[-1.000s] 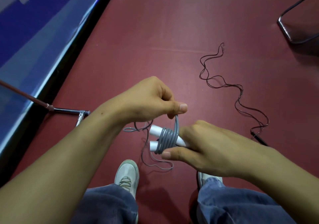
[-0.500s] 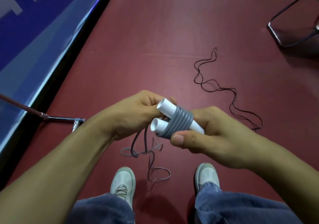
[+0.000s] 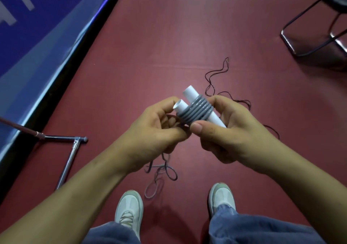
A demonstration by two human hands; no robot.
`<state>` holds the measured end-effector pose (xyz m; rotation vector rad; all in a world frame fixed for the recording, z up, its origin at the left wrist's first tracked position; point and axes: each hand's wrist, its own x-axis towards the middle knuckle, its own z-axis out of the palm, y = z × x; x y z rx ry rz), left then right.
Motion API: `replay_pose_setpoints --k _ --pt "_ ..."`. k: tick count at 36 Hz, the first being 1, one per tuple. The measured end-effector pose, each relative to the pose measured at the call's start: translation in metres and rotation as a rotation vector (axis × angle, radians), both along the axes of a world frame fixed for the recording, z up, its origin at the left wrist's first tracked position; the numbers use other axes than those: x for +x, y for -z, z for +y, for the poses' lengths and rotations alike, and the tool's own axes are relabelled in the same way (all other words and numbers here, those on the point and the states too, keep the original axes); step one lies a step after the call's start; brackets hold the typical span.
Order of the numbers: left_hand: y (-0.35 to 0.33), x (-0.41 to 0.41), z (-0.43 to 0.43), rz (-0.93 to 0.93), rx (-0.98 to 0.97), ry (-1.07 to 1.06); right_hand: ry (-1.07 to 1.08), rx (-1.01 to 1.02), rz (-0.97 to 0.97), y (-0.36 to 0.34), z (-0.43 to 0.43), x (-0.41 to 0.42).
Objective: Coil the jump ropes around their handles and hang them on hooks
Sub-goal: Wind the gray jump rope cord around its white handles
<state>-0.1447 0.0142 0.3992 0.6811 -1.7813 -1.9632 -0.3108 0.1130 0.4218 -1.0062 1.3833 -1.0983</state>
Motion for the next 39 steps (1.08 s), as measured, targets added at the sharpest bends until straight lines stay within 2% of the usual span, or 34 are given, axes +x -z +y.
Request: replay_pose_setpoints --k 3,7,14,23,27,31,34,39 --pt "0.000 -0.001 0.002 0.001 -0.042 -0.060 -0.001 0.001 -0.051 0.002 0.001 -0.001" --pt "0.001 0.002 0.002 -0.066 -0.073 -0.074 -0.027 -0.005 -0.028 0.005 0.002 -0.002" --pt "0.003 0.005 0.005 -0.304 -0.356 -0.091 -0.002 -0.054 0.016 0.006 0.002 -0.004" --pt "0.000 0.003 0.017 -0.264 -0.509 -0.181 -0.004 -0.132 0.126 0.007 0.000 -0.002" --pt "0.004 0.004 0.017 -0.206 -0.563 -0.214 0.033 -0.058 0.078 0.005 0.000 -0.003" --pt "0.004 0.006 0.017 -0.201 -0.703 -0.246 0.080 -0.046 0.028 0.001 0.000 0.003" --pt "0.004 0.004 0.019 -0.202 -0.690 -0.295 0.123 -0.053 -0.002 0.000 -0.002 0.009" --pt "-0.001 -0.001 0.023 -0.261 -0.468 -0.296 0.134 -0.073 0.069 0.005 -0.006 0.013"
